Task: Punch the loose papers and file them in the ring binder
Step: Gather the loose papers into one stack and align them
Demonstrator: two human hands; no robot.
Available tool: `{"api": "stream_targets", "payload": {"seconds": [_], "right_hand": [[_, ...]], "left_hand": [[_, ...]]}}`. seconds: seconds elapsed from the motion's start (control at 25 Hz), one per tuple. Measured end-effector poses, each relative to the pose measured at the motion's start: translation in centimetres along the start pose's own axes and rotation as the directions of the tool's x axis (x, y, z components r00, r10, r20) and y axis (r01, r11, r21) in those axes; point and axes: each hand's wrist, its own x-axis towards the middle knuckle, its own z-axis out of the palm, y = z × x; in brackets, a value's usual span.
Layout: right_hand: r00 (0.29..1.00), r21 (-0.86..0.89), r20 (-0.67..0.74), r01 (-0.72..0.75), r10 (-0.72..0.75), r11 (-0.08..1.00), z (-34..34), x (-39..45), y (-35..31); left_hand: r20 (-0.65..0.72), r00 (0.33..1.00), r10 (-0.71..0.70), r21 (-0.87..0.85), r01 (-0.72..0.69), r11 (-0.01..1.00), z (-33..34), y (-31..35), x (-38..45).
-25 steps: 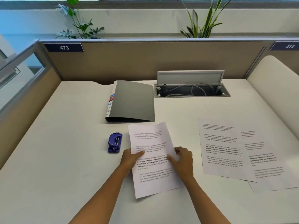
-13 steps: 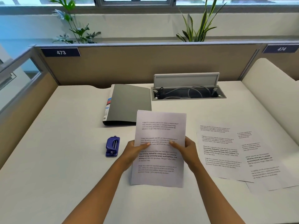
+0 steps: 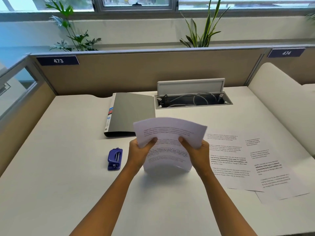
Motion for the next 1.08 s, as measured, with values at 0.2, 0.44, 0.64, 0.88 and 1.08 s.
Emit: {"api": "stream_targets", "payload": {"seconds": [0.2, 0.44, 0.64, 0.88, 1.08], "right_hand": [[0.999, -0.004, 0.007, -0.041, 0.041, 0.999, -0.5, -0.6, 1.5], [0.997, -0.007, 0.016, -0.072, 0.072, 0.997, -1.3, -0.6, 1.9], [0.983, -0.054, 0.025, -0.180, 0.181, 0.982, -2.0, -1.2, 3.5], [0.963, -0.091, -0.002, -0.270, 0.271, 0.959, -4.2, -0.7, 3.7], [0.924, -0.371, -0.185, -0.380, 0.334, 0.847, -8.6, 0.0, 6.5]], "left_hand": [[0.009, 0.998, -0.055, -0.031, 0.055, 0.998, 0.7, -0.4, -0.4], [0.015, 0.998, -0.058, -0.033, 0.059, 0.998, 1.1, -1.0, -0.3], [0.026, 0.992, -0.124, -0.019, 0.124, 0.992, 1.5, -2.9, -0.5], [0.083, 0.939, -0.333, 0.047, 0.330, 0.943, 2.6, -4.3, 0.9], [0.094, 0.854, -0.512, 0.078, 0.507, 0.859, 3.9, -9.1, 0.7]]}}
